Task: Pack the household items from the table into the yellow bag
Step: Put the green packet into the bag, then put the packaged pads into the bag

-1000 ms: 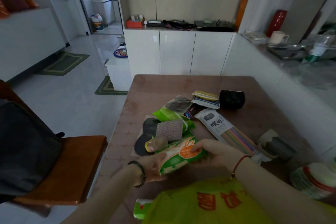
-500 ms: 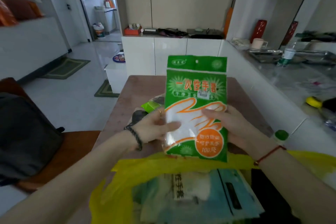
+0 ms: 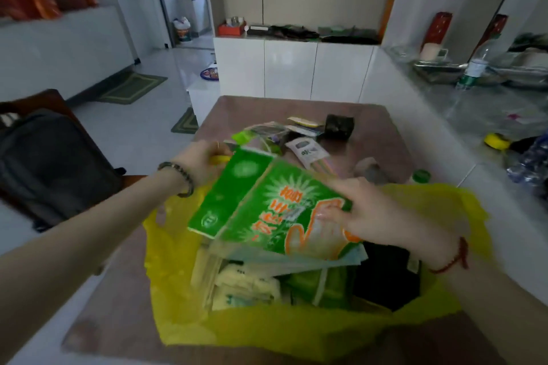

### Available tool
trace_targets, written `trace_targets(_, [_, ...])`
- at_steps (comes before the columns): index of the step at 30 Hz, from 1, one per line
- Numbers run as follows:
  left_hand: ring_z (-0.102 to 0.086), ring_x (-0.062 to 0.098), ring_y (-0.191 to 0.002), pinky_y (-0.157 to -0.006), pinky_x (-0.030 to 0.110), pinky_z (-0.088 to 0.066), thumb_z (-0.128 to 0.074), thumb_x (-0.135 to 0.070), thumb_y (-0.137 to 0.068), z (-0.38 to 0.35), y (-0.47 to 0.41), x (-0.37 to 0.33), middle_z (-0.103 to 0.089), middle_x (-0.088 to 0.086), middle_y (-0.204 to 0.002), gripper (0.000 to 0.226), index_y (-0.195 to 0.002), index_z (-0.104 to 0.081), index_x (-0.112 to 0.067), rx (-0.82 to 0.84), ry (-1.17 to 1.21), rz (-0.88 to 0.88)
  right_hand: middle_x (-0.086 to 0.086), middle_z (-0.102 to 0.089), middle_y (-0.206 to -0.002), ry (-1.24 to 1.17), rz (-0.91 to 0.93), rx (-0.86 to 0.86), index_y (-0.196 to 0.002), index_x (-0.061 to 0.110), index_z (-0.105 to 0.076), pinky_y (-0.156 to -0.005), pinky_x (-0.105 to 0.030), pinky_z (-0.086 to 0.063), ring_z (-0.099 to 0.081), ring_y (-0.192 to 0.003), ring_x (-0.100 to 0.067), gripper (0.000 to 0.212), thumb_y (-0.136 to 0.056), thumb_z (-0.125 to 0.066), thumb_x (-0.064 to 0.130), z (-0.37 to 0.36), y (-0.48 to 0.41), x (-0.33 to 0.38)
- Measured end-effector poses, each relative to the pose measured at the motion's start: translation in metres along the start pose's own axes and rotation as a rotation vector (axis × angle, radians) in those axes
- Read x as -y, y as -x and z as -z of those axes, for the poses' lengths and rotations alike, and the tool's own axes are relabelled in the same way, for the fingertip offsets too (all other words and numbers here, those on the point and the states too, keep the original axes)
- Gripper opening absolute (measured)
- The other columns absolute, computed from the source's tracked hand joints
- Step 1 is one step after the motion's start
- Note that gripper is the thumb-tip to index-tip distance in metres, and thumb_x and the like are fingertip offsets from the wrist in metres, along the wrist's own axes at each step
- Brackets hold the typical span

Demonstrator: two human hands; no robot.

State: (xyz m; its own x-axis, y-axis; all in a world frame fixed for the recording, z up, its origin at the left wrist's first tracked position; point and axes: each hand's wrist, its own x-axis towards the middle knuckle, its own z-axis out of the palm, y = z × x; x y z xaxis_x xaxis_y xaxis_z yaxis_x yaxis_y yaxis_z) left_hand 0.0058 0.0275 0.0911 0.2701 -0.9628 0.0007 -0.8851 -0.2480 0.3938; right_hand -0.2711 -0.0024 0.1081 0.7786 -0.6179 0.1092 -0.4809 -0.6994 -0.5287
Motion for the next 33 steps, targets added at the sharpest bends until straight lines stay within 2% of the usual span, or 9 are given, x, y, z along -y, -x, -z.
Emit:
trace_targets(6, [-0.052,0.019,-0.1,-0.086,0.028,-0.039,-0.057,-0.028,-0.087,0.01,0.004,-0.016,-0.056,0.002,-0.099,0.025,-0.105,-0.059,-0.011,-0.095,0.126,-0.036,-0.006,-0.063,-0.114,0.127,-0.088,0.455,-0.116,0.011,-0.057,-0.087,-0.041,-0.051,-0.06,-0.103,-0.023,0.033,-0.086,-0.06,0.026,-0.056,-0.013,0.006])
trace_targets(9, [-0.05,0.017,-0.095,-0.081,0.025,-0.036,-0.056,-0.029,-0.087,0.016,0.005,-0.017,-0.051,-0.003,-0.095,0.023,-0.104,-0.059,-0.013,-0.09,0.109,-0.04,-0.005,-0.064,-0.115,0.207,-0.114,0.563,-0.119,0.016,-0.054,-0.084,-0.036,-0.055,-0.062,-0.1,-0.02,0.036,-0.085,-0.061,0.024,-0.088,-0.012,0.003])
trace_targets(13, [-0.053,0.021,-0.109,-0.091,0.026,-0.038,-0.053,-0.041,-0.086,0.021,0.0,-0.004,-0.058,0.002,-0.11,0.035,-0.111,-0.058,-0.018,0.122,0.094,-0.014,-0.002,-0.064,-0.113,0.094,-0.169,0.554,-0.115,0.017,-0.058,-0.082,-0.027,-0.054,-0.062,-0.097,-0.014,0.033,-0.084,-0.063,0.029,-0.09,-0.016,-0.004])
trace_targets(16, [-0.04,0.015,-0.127,-0.107,0.027,-0.028,-0.036,-0.073,-0.074,0.028,-0.005,0.008,-0.043,0.001,-0.142,0.08,-0.135,-0.04,-0.02,0.37,0.083,0.014,0.003,-0.066,-0.104,0.027,-0.177,0.46,-0.107,0.026,-0.061,-0.08,-0.028,-0.054,-0.062,-0.086,-0.009,0.028,-0.081,-0.064,0.038,-0.06,-0.034,-0.003])
trace_targets(19, [-0.041,0.006,-0.12,-0.106,0.024,-0.029,-0.027,-0.095,-0.045,0.033,-0.018,0.024,-0.044,-0.001,-0.141,0.113,-0.133,-0.04,-0.026,0.531,0.259,0.017,-0.001,-0.073,-0.092,-0.246,-0.17,0.277,-0.089,0.03,-0.059,-0.071,-0.03,-0.056,-0.066,-0.073,-0.01,0.009,-0.083,-0.065,0.027,-0.022,-0.064,0.004])
trace_targets(21, [-0.059,0.013,-0.097,-0.088,0.026,-0.048,-0.014,-0.098,-0.038,0.037,-0.031,0.036,-0.061,0.006,-0.119,0.103,-0.106,-0.055,-0.033,0.591,0.278,0.101,0.0,-0.073,-0.08,-0.394,-0.193,0.136,-0.088,0.027,-0.061,-0.063,-0.027,-0.058,-0.069,-0.066,-0.011,0.009,-0.085,-0.062,0.019,-0.003,-0.089,0.005])
trace_targets(23, [-0.059,0.02,-0.087,-0.08,0.031,-0.048,0.006,-0.089,-0.054,0.038,-0.052,0.052,-0.063,0.011,-0.107,0.099,-0.11,-0.054,-0.033,0.576,0.254,0.168,-0.002,-0.072,-0.076,-0.472,-0.241,-0.013,-0.094,0.02,-0.064,-0.062,-0.026,-0.058,-0.07,-0.065,-0.015,0.009,-0.086,-0.062,0.016,0.004,-0.117,-0.003])
trace_targets(27, [-0.052,0.032,-0.115,-0.1,0.044,-0.038,0.009,-0.051,-0.089,0.031,-0.094,0.081,-0.054,0.017,-0.129,0.074,-0.138,-0.036,-0.018,0.453,0.268,0.257,-0.013,-0.066,-0.092,-0.599,-0.412,-0.088,-0.102,0.014,-0.059,-0.057,-0.026,-0.055,-0.065,-0.067,-0.018,0.017,-0.086,-0.063,0.015,-0.011,-0.18,-0.03])
trace_targets(33, [-0.042,0.034,-0.129,-0.108,0.044,-0.029,0.0,-0.05,-0.093,-0.009,-0.156,0.12,-0.044,0.016,-0.142,0.067,-0.14,-0.031,-0.015,0.393,0.37,0.356,-0.009,-0.059,-0.115,-0.46,-0.634,0.018,-0.123,0.009,-0.054,-0.063,-0.026,-0.052,-0.063,-0.081,-0.016,0.058,-0.076,-0.07,0.04,-0.071,-0.263,-0.08])
